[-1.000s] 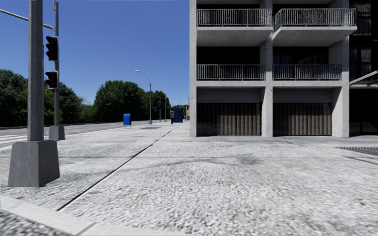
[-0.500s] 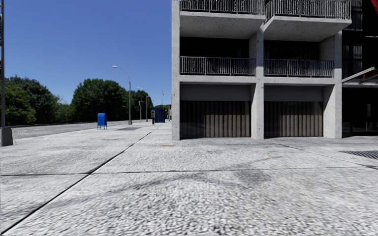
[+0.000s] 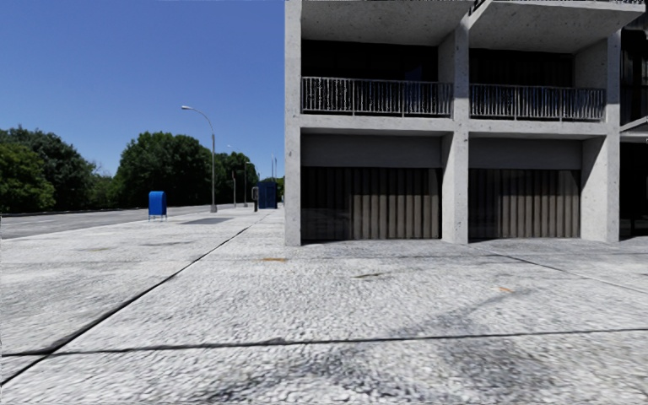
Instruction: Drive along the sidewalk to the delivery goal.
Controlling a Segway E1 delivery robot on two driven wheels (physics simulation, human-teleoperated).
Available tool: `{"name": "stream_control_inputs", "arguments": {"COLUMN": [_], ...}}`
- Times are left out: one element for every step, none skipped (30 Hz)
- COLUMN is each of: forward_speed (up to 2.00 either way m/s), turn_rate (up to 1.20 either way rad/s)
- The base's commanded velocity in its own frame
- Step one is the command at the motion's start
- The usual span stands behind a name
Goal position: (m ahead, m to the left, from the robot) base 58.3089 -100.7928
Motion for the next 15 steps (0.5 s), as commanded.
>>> {"name": "stream_control_inputs", "arguments": {"forward_speed": [2.0, 2.0, 2.0, 2.0, 2.0, 2.0, 2.0, 2.0, 2.0, 2.0, 2.0, 2.0, 2.0, 2.0, 2.0], "turn_rate": [0.0, 0.0, 0.0, 0.0, 0.0, 0.0, 0.0, 0.0, -0.08, -0.08, -0.08, -0.08, -0.08, -0.08, -0.08]}}
